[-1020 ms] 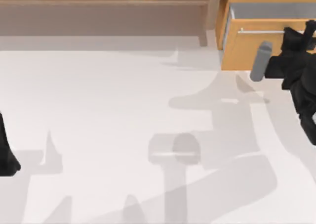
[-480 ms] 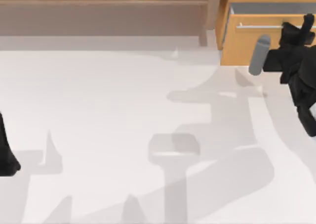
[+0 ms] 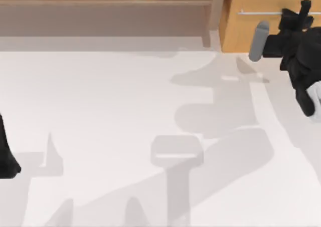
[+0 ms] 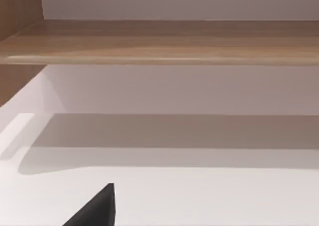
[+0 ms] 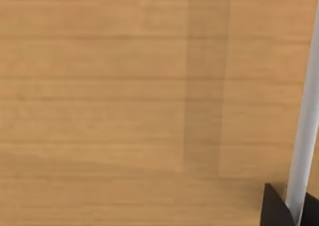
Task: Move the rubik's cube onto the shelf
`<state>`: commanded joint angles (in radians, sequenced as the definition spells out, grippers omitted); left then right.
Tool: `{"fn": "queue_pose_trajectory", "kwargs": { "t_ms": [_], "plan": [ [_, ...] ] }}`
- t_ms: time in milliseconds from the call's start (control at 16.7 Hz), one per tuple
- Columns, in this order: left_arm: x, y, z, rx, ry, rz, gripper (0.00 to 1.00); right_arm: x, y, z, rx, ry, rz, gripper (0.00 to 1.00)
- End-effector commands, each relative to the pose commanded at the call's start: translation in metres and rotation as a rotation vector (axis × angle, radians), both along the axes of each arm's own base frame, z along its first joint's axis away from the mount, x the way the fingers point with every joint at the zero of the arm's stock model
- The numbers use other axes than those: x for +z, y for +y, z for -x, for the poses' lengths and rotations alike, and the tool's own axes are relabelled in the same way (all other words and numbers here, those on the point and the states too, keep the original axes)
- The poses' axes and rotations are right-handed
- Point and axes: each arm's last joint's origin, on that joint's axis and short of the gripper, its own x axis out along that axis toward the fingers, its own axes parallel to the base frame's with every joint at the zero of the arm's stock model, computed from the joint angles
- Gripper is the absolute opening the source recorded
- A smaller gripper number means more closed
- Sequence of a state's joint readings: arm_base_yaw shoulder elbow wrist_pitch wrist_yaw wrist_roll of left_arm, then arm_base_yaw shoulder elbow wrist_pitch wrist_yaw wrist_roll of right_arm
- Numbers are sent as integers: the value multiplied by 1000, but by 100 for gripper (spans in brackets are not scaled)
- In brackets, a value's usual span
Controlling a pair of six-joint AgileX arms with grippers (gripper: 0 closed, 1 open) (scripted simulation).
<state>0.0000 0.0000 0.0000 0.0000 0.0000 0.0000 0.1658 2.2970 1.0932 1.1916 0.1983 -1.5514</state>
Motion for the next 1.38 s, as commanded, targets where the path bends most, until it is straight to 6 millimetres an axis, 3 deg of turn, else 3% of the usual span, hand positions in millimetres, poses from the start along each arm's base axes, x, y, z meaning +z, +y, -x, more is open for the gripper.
{"fn": "queue_pose_trajectory", "kwargs": {
  "t_ms": [300, 1080, 1380],
  "plan": [
    [0, 0, 0, 0, 0, 0, 100, 0, 0, -2, -1, 0, 0, 0],
    [0, 0, 0, 0, 0, 0, 100, 0, 0, -2, -1, 0, 0, 98],
    [0, 0, 0, 0, 0, 0, 100, 0, 0, -2, -1, 0, 0, 100]
  ]
}}
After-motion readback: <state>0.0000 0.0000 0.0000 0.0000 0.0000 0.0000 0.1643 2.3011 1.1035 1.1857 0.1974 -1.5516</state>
